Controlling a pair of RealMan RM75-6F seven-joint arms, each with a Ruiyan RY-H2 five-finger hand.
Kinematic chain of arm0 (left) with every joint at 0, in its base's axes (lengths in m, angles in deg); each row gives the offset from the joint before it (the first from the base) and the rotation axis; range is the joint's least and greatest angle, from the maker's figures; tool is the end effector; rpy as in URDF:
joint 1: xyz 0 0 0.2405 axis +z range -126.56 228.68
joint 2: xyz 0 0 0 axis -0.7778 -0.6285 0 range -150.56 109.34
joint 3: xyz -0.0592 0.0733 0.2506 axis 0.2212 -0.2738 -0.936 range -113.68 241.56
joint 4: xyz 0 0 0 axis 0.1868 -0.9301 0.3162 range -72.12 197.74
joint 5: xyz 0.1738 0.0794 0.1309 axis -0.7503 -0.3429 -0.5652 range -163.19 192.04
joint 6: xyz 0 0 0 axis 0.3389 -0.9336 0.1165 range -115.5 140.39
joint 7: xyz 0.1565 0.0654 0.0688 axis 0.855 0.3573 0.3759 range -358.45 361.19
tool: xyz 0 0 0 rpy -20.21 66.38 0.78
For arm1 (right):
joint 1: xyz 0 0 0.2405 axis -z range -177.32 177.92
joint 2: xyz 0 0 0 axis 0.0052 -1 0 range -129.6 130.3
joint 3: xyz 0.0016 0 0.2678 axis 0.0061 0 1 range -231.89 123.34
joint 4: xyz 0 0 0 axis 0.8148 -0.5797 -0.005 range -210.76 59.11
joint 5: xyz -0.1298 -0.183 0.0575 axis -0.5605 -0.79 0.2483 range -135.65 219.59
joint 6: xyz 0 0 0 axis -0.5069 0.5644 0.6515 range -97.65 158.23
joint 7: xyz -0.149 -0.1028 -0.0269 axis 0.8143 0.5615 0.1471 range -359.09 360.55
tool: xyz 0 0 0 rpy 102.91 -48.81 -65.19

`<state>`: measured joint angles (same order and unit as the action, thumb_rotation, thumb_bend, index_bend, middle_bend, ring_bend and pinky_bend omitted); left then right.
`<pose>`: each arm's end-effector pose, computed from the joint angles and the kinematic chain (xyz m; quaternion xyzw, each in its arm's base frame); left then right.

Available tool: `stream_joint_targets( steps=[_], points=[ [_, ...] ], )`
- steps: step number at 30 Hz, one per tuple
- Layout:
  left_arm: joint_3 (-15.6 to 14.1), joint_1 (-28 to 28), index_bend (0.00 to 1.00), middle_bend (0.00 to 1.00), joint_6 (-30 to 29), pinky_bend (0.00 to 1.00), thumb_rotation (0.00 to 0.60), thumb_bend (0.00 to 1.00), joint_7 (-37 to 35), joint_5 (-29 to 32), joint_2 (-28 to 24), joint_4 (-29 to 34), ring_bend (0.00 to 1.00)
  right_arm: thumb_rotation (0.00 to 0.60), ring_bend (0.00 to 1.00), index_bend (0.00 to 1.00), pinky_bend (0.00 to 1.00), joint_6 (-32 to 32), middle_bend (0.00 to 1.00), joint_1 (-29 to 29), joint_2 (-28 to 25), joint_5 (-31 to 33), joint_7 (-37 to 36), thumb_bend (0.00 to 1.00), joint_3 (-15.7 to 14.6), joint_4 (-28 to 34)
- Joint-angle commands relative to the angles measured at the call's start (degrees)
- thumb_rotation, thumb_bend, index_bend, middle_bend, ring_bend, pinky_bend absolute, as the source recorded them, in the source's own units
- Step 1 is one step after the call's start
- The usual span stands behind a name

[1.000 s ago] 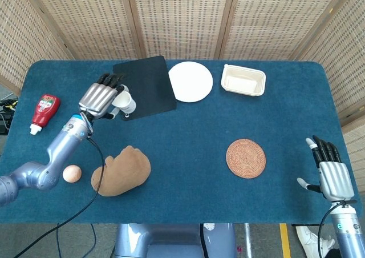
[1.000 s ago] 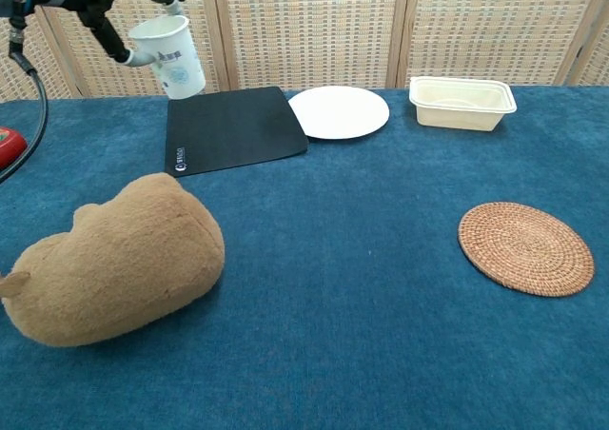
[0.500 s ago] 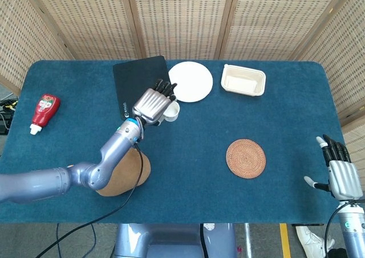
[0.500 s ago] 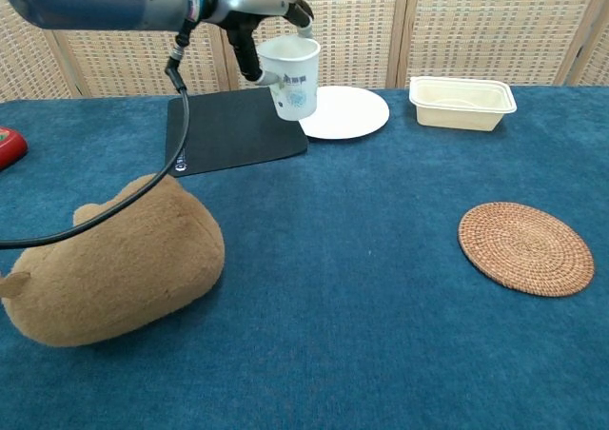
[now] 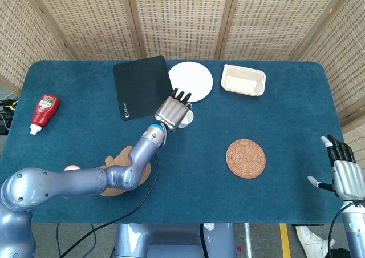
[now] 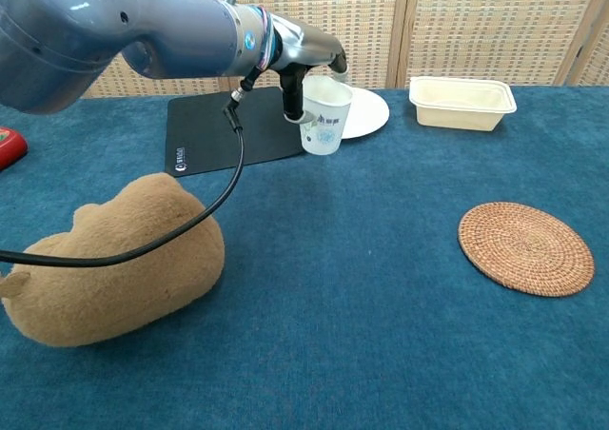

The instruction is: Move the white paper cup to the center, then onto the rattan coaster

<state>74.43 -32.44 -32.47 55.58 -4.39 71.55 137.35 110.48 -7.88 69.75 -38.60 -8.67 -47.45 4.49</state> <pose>0.0446 0.4783 -0.0801 -0.8368 -0.2060 -0.2420 0.4458 -0.3671 -0.2618 0.1442 0.5550 -0.4126 0.4058 0.5975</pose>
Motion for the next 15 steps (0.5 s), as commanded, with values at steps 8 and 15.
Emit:
stream_joint_targets(
  steps=[8,15],
  points=[
    [-1.4,-2.9,0.26,0.00,1.8,0.00,0.600,0.40,1.3,1.6,5.9,-5.9,0.00,0.600,0.00,0.00,0.00,-0.1,0.00,0.0,0.2,0.2,-1.0,0.05,0.2,-0.8],
    [-1.9,-3.9,0.25,0.00,2.1,0.00,0.600,0.38,1.9,2.0,7.7,-7.6,0.00,0.600,0.00,0.00,0.00,0.2,0.00,0.1,0.3,-0.1,-1.3,0.05,0.3,-0.9]
  ],
)
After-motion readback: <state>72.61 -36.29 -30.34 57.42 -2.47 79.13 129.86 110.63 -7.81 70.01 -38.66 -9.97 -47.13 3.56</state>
